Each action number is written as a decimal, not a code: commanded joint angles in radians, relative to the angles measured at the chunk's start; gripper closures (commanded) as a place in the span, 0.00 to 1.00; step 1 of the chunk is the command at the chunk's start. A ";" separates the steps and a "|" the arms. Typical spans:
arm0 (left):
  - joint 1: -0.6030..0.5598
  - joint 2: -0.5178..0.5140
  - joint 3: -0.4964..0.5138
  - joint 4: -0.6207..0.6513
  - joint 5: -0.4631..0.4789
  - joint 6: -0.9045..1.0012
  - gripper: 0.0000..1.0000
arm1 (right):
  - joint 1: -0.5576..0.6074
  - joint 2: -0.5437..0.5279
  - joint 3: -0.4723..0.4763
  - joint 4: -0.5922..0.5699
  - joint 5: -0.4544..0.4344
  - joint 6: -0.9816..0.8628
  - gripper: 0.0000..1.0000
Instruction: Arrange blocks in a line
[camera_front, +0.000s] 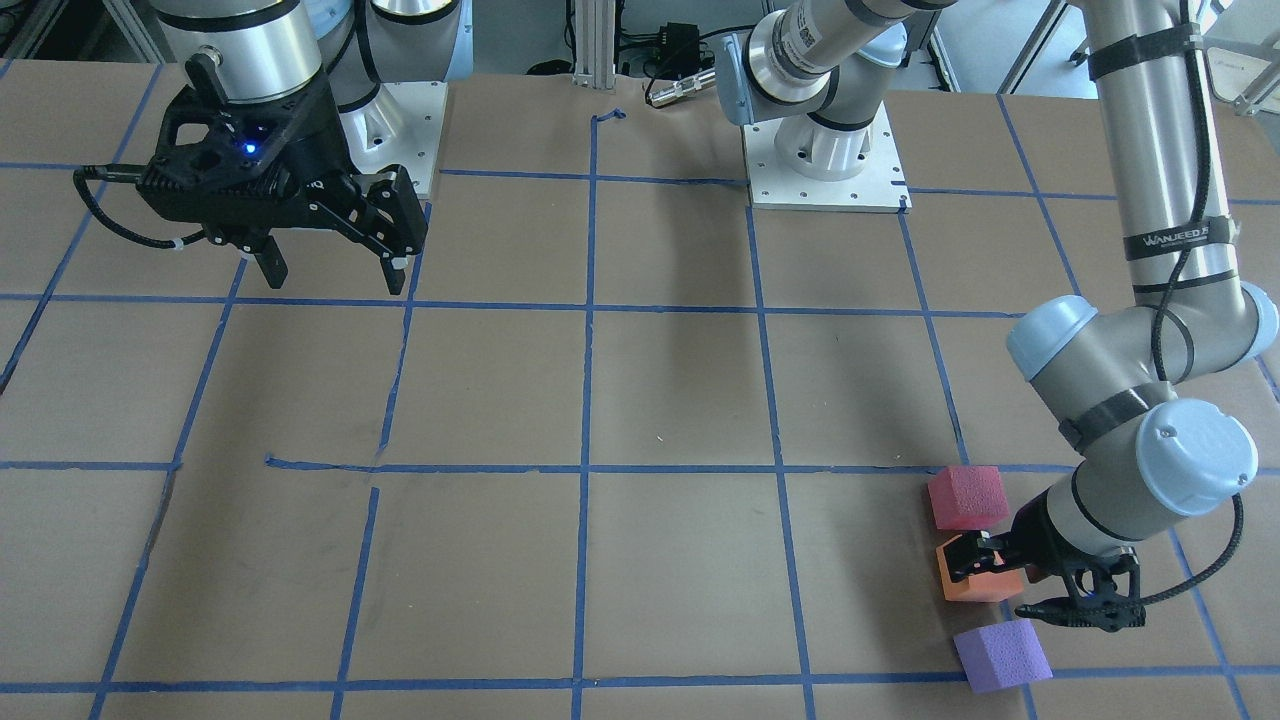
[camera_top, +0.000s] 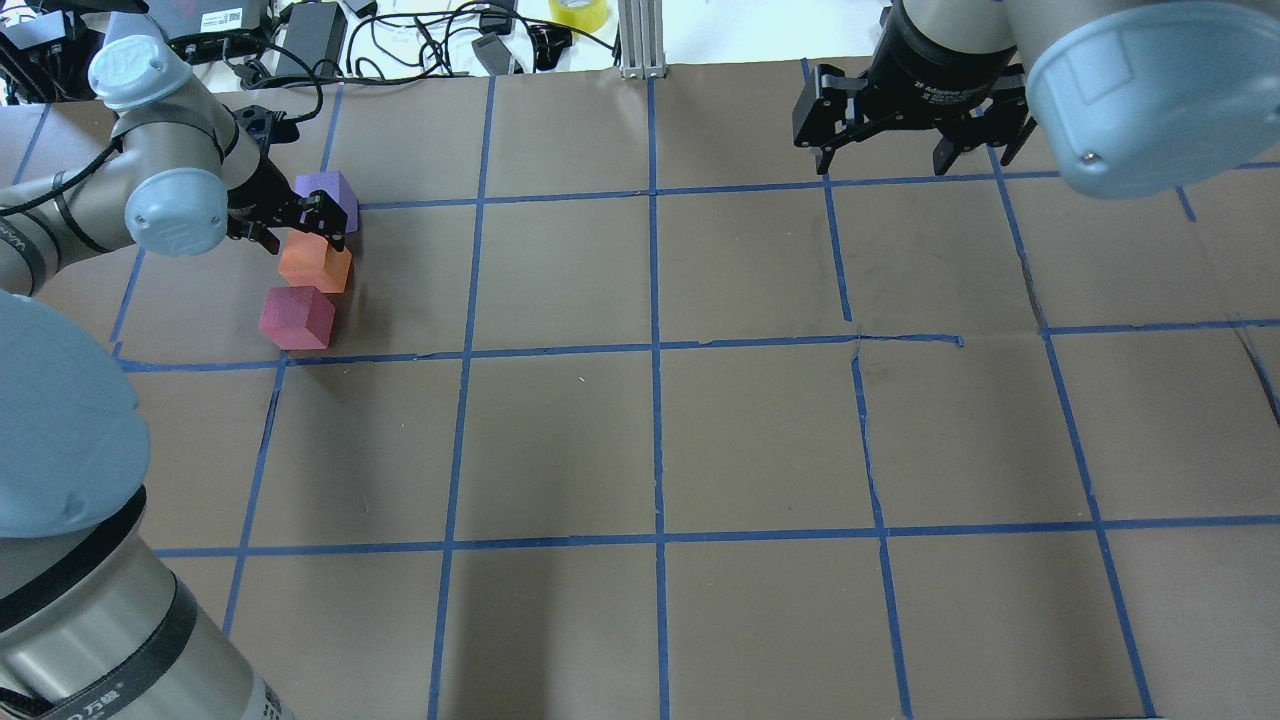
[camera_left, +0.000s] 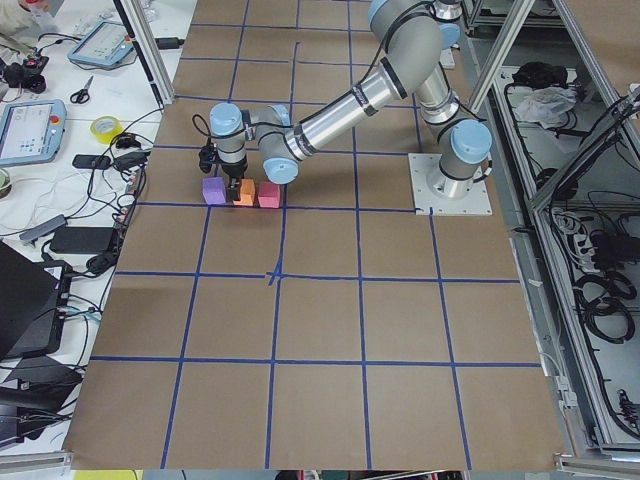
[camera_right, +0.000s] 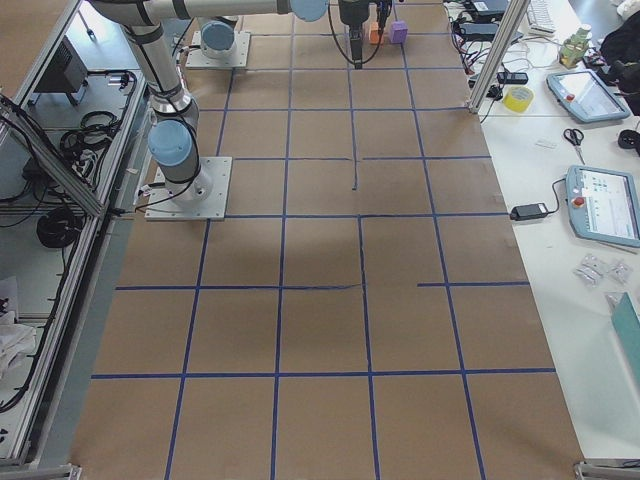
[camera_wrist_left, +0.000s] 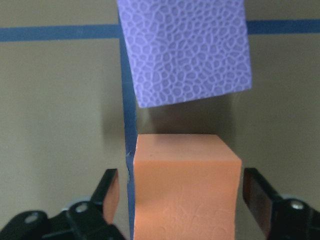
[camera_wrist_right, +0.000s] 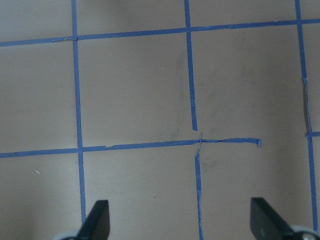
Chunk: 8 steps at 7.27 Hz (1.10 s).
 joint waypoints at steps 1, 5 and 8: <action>-0.015 0.061 0.013 -0.076 -0.004 -0.003 0.00 | 0.000 0.001 0.000 0.000 -0.002 0.000 0.00; -0.174 0.262 0.101 -0.381 0.042 -0.211 0.00 | 0.000 0.001 0.000 0.000 -0.003 0.000 0.00; -0.349 0.392 0.149 -0.693 0.023 -0.316 0.00 | -0.001 -0.001 0.002 0.001 -0.008 -0.002 0.00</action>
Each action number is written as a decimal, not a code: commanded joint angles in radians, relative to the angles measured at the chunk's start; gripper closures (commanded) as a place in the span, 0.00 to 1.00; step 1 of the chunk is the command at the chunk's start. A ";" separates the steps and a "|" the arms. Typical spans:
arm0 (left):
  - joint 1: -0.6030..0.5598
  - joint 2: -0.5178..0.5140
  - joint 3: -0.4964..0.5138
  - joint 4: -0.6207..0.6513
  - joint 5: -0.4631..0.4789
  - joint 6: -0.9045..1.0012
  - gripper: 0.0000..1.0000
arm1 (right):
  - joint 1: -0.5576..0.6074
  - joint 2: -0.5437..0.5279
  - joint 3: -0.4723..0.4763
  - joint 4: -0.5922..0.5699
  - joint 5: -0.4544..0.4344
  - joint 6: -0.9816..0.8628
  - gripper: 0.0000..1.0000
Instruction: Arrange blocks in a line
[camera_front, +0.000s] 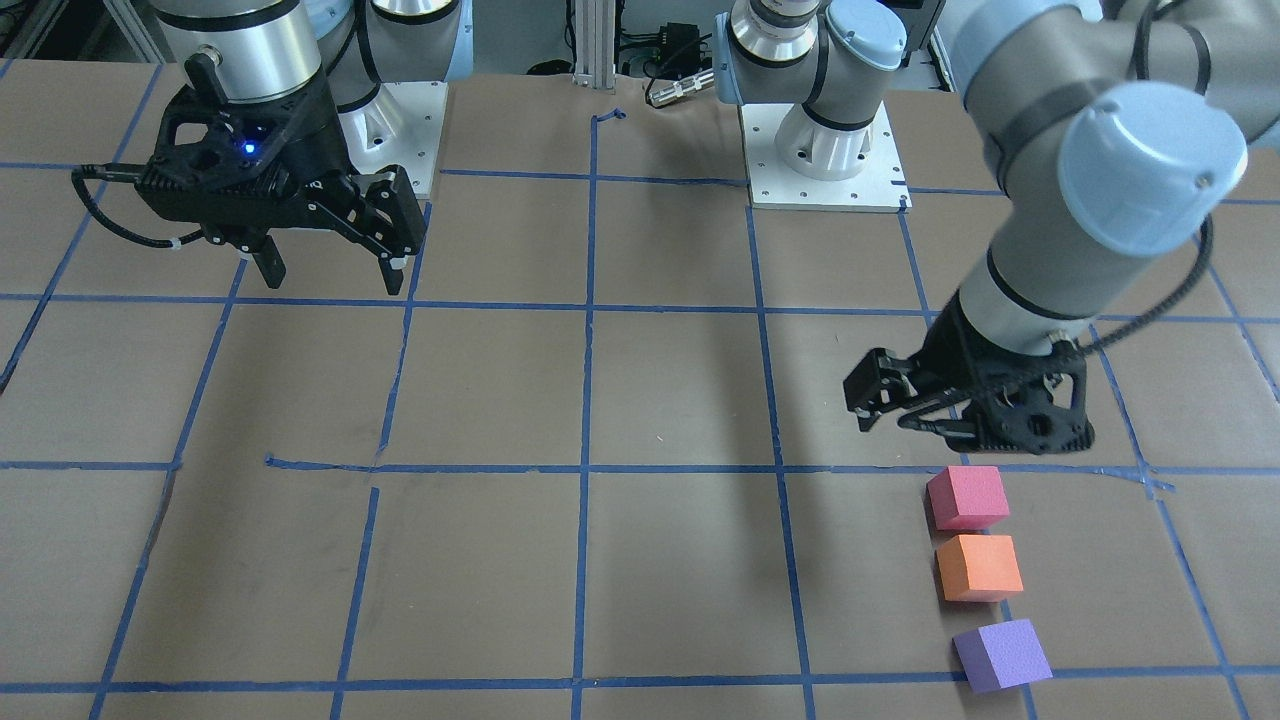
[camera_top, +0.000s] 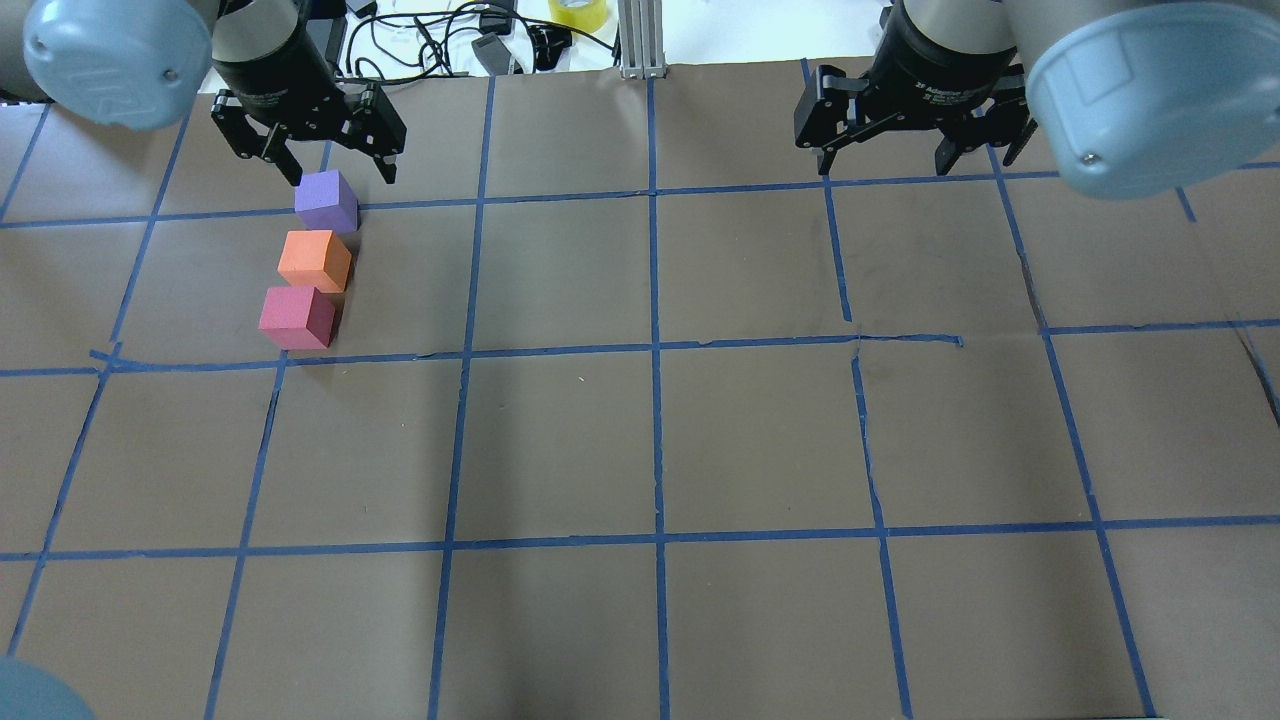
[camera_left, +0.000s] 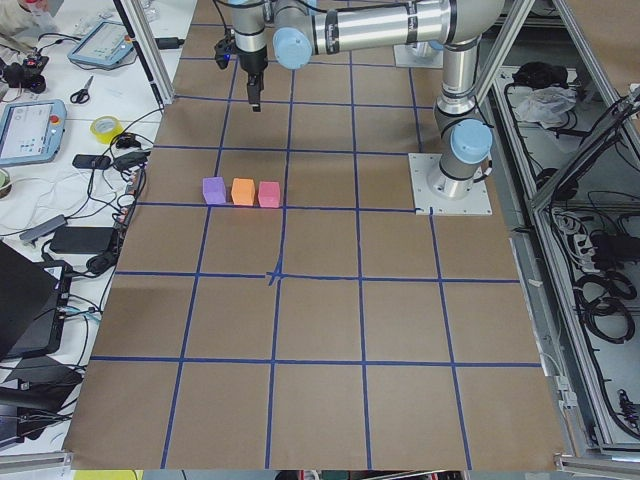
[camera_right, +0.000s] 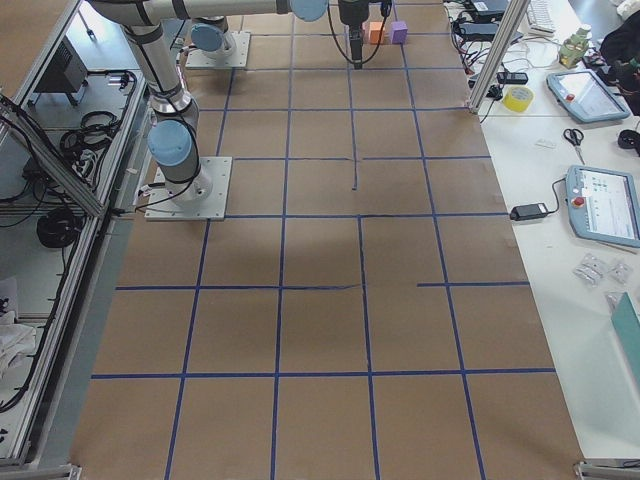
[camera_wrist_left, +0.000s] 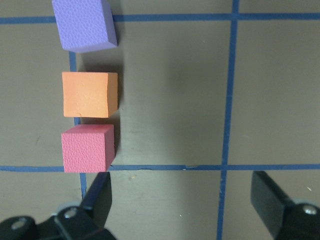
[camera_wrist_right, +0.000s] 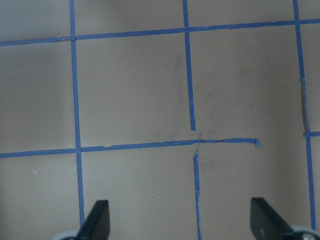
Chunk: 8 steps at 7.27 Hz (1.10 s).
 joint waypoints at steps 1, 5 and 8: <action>-0.098 0.090 0.006 -0.137 -0.009 -0.052 0.00 | -0.001 0.001 0.001 0.000 -0.004 -0.001 0.00; -0.090 0.190 -0.044 -0.129 0.031 -0.045 0.00 | -0.001 0.001 0.001 0.000 -0.004 -0.001 0.00; -0.087 0.192 -0.050 -0.079 0.030 -0.043 0.00 | -0.001 0.000 0.001 -0.002 -0.002 -0.001 0.00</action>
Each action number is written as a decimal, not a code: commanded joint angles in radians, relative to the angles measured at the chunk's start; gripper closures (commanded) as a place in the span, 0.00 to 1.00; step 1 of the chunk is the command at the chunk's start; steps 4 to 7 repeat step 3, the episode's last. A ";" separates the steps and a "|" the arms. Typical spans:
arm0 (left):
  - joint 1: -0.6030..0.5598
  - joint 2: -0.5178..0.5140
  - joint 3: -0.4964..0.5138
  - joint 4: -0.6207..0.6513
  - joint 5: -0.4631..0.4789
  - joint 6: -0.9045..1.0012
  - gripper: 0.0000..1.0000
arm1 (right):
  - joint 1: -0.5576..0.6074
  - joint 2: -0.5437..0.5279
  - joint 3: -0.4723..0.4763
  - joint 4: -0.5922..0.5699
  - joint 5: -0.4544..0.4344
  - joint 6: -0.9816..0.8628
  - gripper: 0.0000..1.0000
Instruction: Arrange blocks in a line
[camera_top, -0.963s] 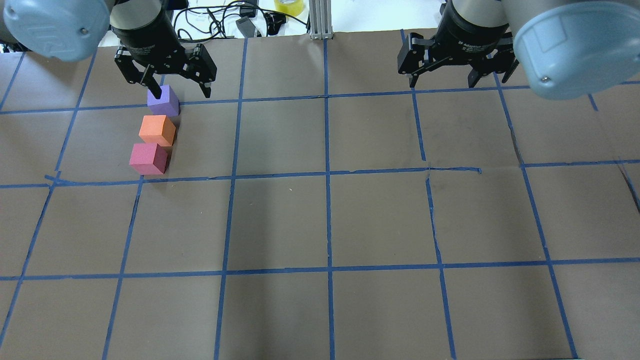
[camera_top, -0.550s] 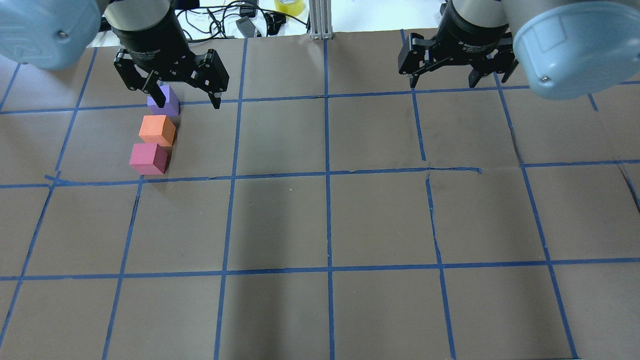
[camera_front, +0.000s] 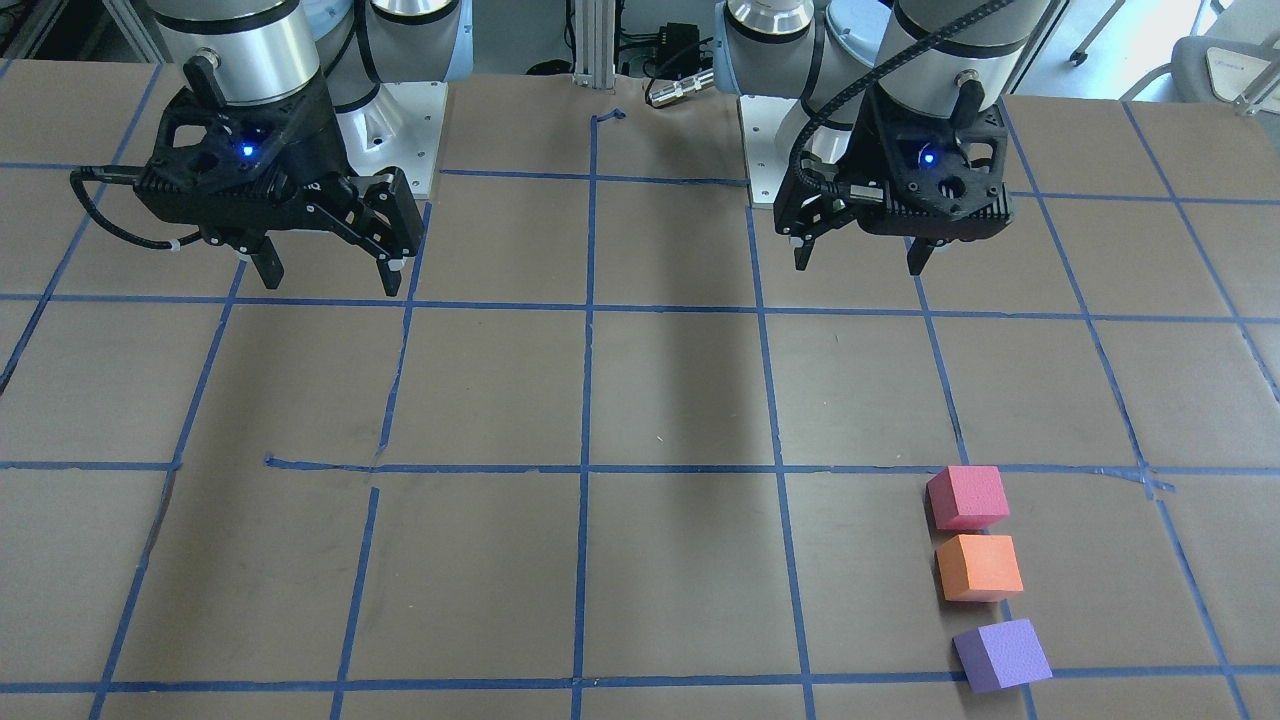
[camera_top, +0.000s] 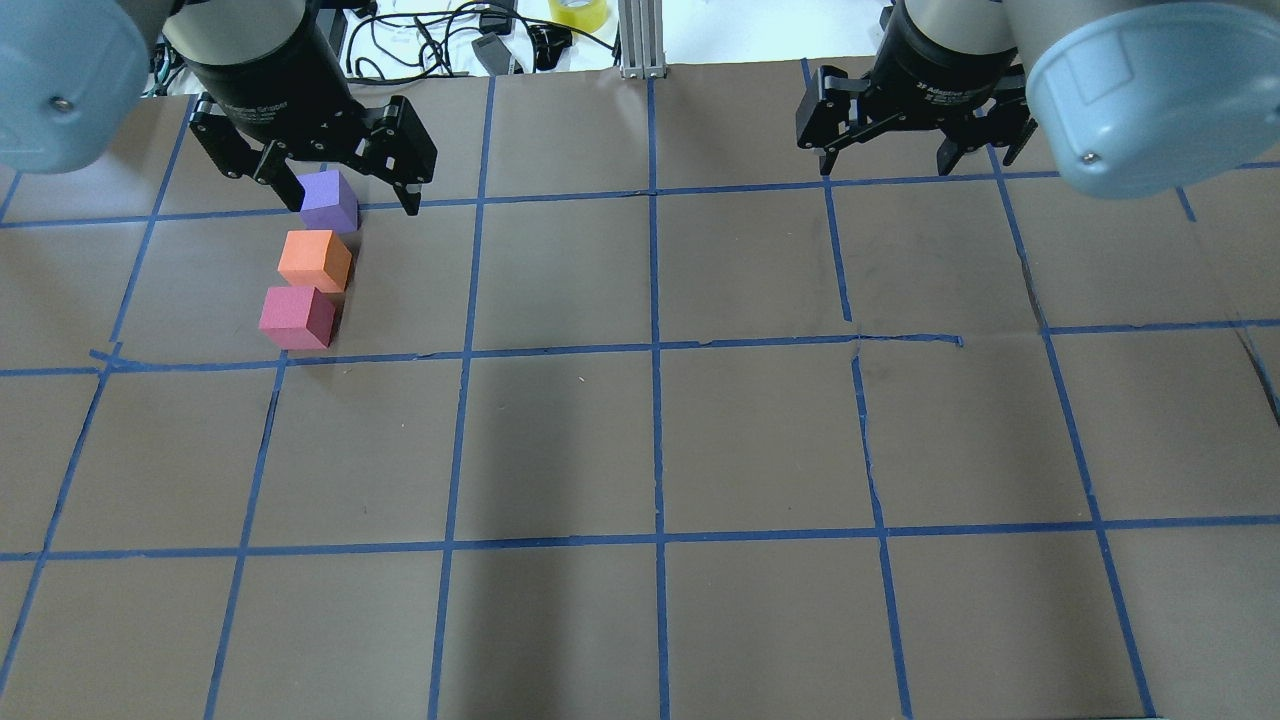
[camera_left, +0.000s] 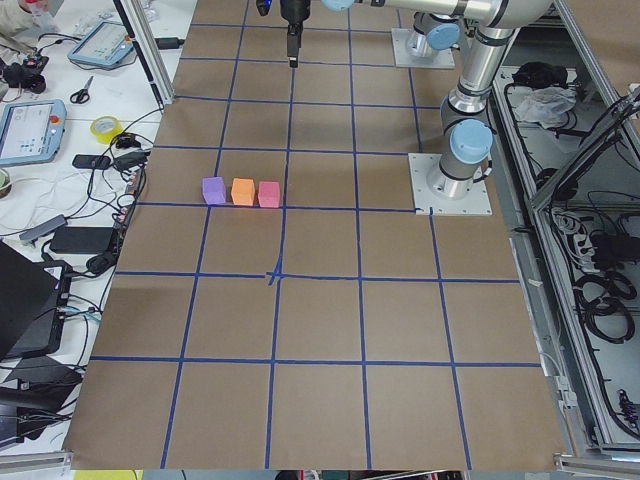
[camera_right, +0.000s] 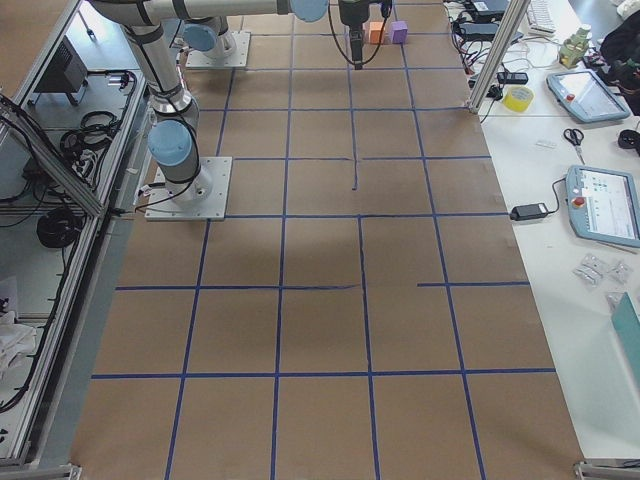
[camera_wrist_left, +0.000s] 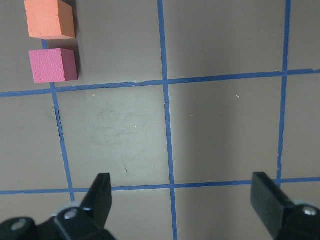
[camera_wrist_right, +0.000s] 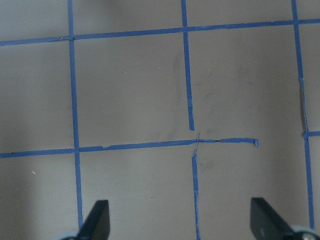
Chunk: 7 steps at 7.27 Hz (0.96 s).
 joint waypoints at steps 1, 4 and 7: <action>0.000 -0.001 -0.002 0.021 0.000 0.001 0.00 | 0.002 0.000 0.002 0.002 -0.002 0.000 0.00; -0.002 -0.001 -0.003 0.023 -0.002 0.001 0.00 | 0.003 -0.001 0.002 0.002 -0.001 0.000 0.00; -0.002 -0.001 -0.003 0.023 -0.002 0.001 0.00 | 0.003 -0.001 0.002 0.002 -0.001 0.000 0.00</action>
